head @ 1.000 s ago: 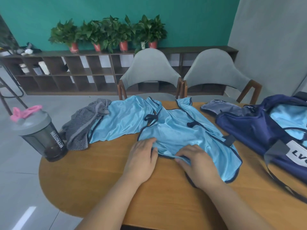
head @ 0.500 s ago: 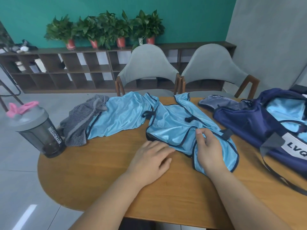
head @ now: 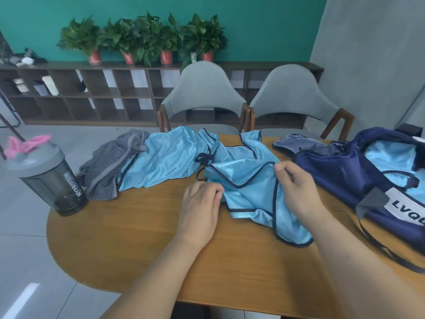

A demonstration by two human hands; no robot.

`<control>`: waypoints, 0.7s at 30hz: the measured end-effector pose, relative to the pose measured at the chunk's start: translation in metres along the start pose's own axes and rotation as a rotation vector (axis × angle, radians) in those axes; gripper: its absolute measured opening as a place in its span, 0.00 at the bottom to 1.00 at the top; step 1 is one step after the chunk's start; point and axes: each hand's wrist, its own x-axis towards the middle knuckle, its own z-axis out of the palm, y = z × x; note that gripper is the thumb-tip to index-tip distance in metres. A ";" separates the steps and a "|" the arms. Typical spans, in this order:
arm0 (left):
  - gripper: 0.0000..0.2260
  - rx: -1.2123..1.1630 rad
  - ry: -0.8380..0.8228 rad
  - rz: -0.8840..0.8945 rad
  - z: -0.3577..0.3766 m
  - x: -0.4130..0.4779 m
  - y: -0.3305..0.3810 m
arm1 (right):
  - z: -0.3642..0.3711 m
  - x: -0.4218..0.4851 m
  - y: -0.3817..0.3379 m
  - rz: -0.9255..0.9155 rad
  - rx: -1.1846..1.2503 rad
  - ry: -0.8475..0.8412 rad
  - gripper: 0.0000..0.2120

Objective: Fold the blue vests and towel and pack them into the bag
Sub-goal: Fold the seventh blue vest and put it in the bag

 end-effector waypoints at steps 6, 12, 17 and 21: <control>0.05 -0.168 -0.018 -0.191 0.004 0.004 -0.013 | -0.014 0.007 -0.006 -0.076 -0.137 -0.264 0.09; 0.16 -0.332 -0.330 -0.293 -0.004 0.002 -0.007 | 0.013 -0.014 0.004 0.017 -0.454 -0.480 0.51; 0.30 -0.144 -0.445 -0.184 -0.010 0.002 0.004 | 0.042 -0.041 0.012 -0.046 -0.506 -0.512 0.63; 0.22 -0.041 -0.320 -0.128 -0.002 0.003 -0.001 | 0.029 -0.037 0.028 -0.080 -0.510 -0.539 0.52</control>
